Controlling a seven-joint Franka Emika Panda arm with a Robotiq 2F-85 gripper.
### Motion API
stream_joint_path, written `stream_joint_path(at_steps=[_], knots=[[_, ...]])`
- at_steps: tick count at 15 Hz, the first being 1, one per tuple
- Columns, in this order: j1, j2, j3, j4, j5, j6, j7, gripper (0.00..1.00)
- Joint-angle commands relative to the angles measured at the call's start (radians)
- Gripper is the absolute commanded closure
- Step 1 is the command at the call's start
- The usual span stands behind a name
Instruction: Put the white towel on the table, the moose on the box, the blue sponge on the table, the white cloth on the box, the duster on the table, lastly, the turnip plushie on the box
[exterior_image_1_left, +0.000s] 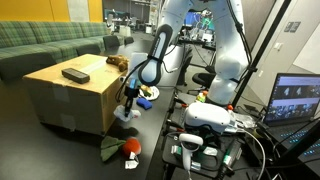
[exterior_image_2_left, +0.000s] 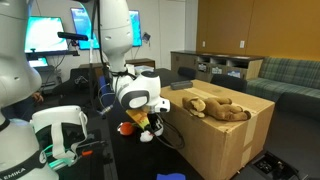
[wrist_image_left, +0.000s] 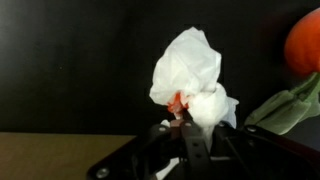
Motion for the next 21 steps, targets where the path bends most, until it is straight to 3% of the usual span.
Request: stream_joint_path(at_steps=[1, 3, 6, 11, 15, 21], knots=[[0.020, -0.224, 0.042, 0.008, 0.100, -0.264, 0.008, 0.98], [0.090, -0.320, -0.006, 0.042, 0.174, -0.423, -0.015, 0.98], [0.232, -0.463, -0.155, 0.104, 0.175, -0.609, 0.017, 0.98], [0.365, -0.555, -0.352, 0.219, 0.105, -0.727, 0.063, 0.98], [0.395, -0.521, -0.426, 0.300, 0.061, -0.672, 0.121, 0.98], [0.421, -0.342, -0.468, 0.423, -0.060, -0.433, 0.342, 0.98]])
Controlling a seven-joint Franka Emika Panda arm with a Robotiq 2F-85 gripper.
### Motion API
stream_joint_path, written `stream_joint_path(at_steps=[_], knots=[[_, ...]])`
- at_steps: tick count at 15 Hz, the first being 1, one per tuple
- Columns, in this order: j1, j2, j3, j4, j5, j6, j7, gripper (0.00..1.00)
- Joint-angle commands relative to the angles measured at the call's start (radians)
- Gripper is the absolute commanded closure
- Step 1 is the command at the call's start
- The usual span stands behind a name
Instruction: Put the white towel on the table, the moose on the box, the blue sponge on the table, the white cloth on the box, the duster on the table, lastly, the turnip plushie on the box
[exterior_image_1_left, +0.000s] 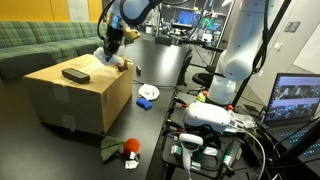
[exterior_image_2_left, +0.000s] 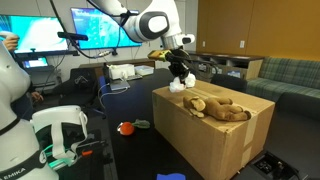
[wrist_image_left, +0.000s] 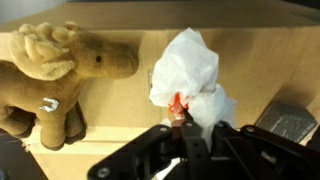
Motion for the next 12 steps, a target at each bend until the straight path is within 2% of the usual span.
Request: stream_joint_path(at_steps=[1, 4, 6, 10, 11, 12], knots=[[0.040, 0.164, -0.045, 0.121, -0.090, 0.131, 0.150, 0.98], [0.087, 0.279, -0.099, 0.198, -0.174, 0.195, 0.257, 0.98], [0.136, 0.341, -0.161, 0.244, -0.237, 0.221, 0.343, 0.98], [0.227, 0.405, -0.272, 0.323, -0.312, 0.211, 0.468, 0.98], [0.248, 0.407, -0.295, 0.330, -0.330, 0.201, 0.494, 0.93], [0.265, 0.406, -0.313, 0.335, -0.343, 0.192, 0.514, 0.66]])
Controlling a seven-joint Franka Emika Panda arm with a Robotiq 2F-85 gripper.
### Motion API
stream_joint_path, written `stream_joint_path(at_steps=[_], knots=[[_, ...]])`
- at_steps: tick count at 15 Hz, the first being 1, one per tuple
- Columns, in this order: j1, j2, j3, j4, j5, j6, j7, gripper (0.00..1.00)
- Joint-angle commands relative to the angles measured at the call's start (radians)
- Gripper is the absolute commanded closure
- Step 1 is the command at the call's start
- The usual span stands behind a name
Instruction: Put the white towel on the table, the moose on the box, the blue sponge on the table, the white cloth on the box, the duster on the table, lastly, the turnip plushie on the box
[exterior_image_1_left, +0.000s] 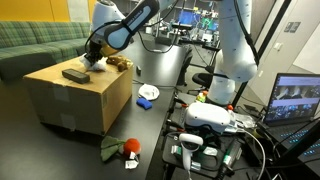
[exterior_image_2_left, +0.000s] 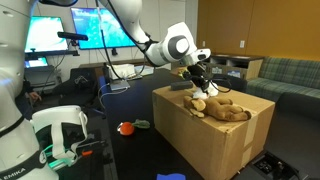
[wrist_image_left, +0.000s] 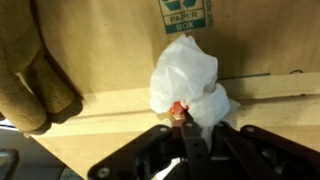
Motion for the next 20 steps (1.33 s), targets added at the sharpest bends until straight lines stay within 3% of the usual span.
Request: stream_joint_path(at_steps=[1, 2, 6, 11, 15, 20], knots=[[0.065, 0.035, -0.078, 0.064, -0.061, -0.033, 0.086, 0.66], [0.083, 0.027, -0.096, 0.064, -0.081, -0.056, 0.103, 0.64], [0.118, -0.003, -0.123, 0.073, -0.160, -0.159, 0.162, 0.34], [0.130, -0.064, -0.102, 0.081, -0.248, -0.222, 0.266, 0.00], [0.127, -0.122, -0.049, 0.079, -0.280, -0.221, 0.338, 0.00], [0.098, -0.154, 0.061, 0.053, -0.178, -0.164, 0.324, 0.00]])
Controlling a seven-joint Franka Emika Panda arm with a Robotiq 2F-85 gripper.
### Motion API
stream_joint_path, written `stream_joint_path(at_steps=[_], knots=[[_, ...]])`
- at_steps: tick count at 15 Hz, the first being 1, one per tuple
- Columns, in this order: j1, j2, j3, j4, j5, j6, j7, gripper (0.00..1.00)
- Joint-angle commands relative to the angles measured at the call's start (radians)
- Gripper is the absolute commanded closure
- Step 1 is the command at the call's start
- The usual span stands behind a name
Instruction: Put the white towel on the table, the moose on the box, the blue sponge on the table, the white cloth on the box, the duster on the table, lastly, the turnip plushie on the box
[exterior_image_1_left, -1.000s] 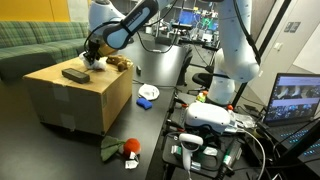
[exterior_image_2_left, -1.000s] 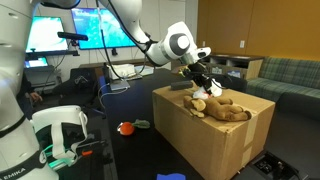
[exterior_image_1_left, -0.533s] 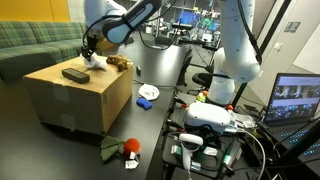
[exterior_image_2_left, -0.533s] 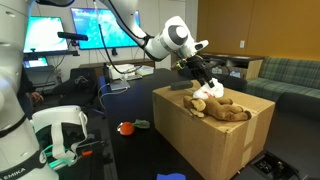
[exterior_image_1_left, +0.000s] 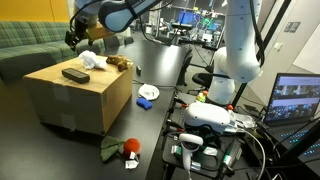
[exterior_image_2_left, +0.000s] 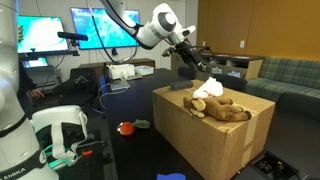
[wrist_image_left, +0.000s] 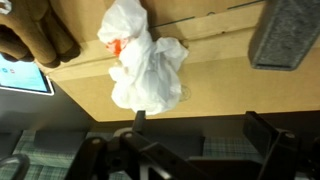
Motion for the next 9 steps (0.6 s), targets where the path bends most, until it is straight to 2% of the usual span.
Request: stream_joint_path(at_steps=[1, 9], knots=[[-0.036, -0.020, 0.071, -0.031, 0.080, 0.052, -0.008, 0.00], [-0.055, 0.043, 0.136, -0.068, 0.263, 0.121, -0.074, 0.00]])
